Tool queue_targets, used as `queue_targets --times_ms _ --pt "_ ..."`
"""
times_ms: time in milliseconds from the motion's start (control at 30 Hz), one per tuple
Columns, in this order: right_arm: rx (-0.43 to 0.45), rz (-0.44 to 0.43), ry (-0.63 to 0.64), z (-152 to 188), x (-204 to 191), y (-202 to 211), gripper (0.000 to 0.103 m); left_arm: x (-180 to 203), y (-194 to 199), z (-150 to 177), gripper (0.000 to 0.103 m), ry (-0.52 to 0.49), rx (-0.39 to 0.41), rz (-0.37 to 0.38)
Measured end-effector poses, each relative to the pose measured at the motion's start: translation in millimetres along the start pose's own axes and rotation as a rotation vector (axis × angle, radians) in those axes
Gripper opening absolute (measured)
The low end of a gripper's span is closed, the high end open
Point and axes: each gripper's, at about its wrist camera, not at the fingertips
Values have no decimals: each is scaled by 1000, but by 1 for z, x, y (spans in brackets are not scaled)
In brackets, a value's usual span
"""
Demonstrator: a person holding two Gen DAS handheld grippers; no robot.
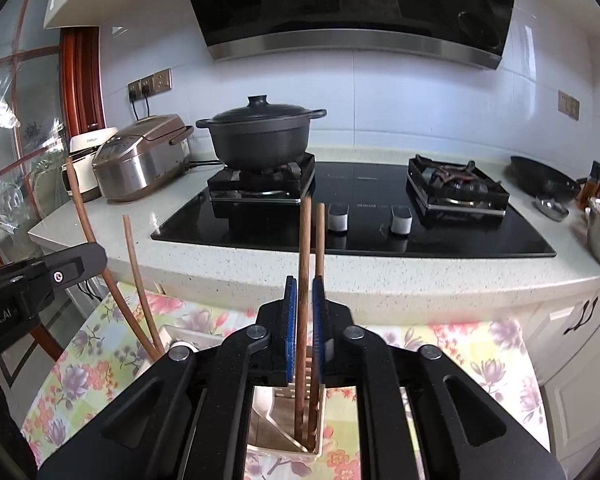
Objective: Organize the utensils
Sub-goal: 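Lower both chopsticks into the white caddy and open both tools, then move both open tools back down to the remaining wooden chopsticks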
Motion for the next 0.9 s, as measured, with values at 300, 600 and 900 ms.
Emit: queue_targets --times_ms 300,600,900 --pt "47 -32 -34 8 21 32 50 -19 26 8 51 30 68 -42" --pt "9 -90 -102 76 36 72 51 -25 61 69 98 -47 160 -174" --pt "-60 -122 -125 166 22 102 53 -26 87 176 98 -151 128 -247"
Point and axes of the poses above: each gripper's, at about its wrist camera, not at the fingertips, and y roughly against the way its jaws point, x to its right, z to its underside, and after that the axes turned 4 degrees about z, right-handed
